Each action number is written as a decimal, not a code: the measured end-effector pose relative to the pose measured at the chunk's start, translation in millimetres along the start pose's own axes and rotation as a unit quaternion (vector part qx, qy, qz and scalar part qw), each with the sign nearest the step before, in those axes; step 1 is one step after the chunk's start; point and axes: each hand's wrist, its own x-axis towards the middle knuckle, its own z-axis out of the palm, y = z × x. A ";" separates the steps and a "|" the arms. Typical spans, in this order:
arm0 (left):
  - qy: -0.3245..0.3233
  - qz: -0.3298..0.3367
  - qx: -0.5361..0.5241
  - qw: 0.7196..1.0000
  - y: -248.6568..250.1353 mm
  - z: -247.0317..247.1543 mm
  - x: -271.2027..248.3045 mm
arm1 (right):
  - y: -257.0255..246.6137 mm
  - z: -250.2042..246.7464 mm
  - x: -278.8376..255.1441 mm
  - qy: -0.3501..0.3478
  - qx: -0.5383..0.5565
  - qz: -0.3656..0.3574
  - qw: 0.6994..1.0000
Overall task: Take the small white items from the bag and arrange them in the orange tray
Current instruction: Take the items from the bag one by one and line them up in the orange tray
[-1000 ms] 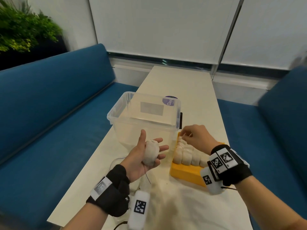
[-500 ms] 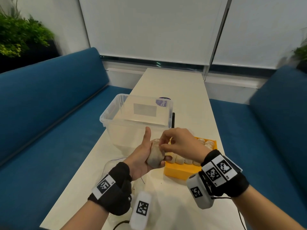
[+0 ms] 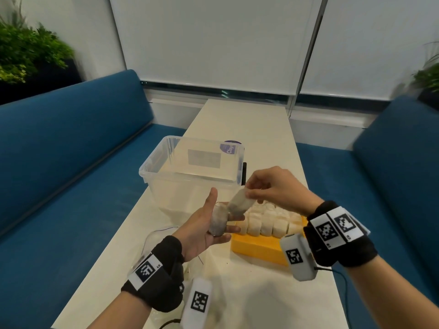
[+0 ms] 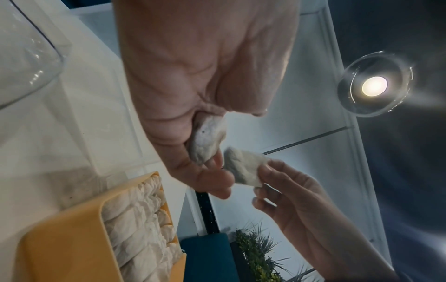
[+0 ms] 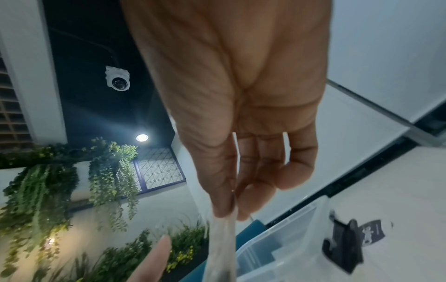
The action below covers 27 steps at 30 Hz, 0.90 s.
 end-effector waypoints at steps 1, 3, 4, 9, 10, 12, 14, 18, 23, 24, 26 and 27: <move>0.006 0.001 0.003 1.000 -1.0 -1.3 -0.1 | 3.7 -4.8 -0.4 0.009 -0.007 0.005 1.000; 0.022 0.004 0.012 1.000 -2.7 -3.0 0.3 | 13.5 -11.8 -0.2 0.028 -0.028 0.015 0.999; 0.032 0.007 0.016 0.999 -3.1 -3.3 0.4 | 19.5 -13.6 0.5 0.036 -0.042 0.021 0.998; 0.068 0.032 0.001 0.997 -5.1 -4.7 1.5 | 54.8 -2.9 7.1 0.023 -0.137 0.068 0.988; 0.072 0.032 -0.006 0.997 -5.4 -4.5 1.5 | 62.5 1.9 7.4 0.007 -0.145 0.081 0.986; 0.073 0.030 -0.020 0.997 -6.1 -4.0 1.8 | 76.5 12.6 6.5 -0.051 -0.146 0.115 0.981; 0.071 0.028 -0.026 0.997 -7.7 -3.9 1.9 | 87.1 25.8 4.6 -0.129 -0.167 0.148 0.966; 0.068 0.023 -0.031 0.997 -12.3 -4.8 1.1 | 105.6 54.4 9.0 -0.197 -0.188 0.198 0.941; 0.071 0.013 -0.035 0.997 -16.2 -4.5 -0.1 | 117.4 62.9 23.0 -0.121 -0.236 0.214 0.940; 0.070 0.009 -0.038 0.997 -16.6 -4.4 -0.4 | 117.8 63.1 24.4 -0.114 -0.234 0.217 0.941; 0.067 0.000 -0.045 0.997 -17.6 -4.4 -0.5 | 120.2 63.5 26.2 -0.096 -0.231 0.214 0.944; 0.065 -0.005 -0.049 0.997 -18.0 -4.4 -0.5 | 119.5 62.7 26.0 -0.089 -0.232 0.210 0.946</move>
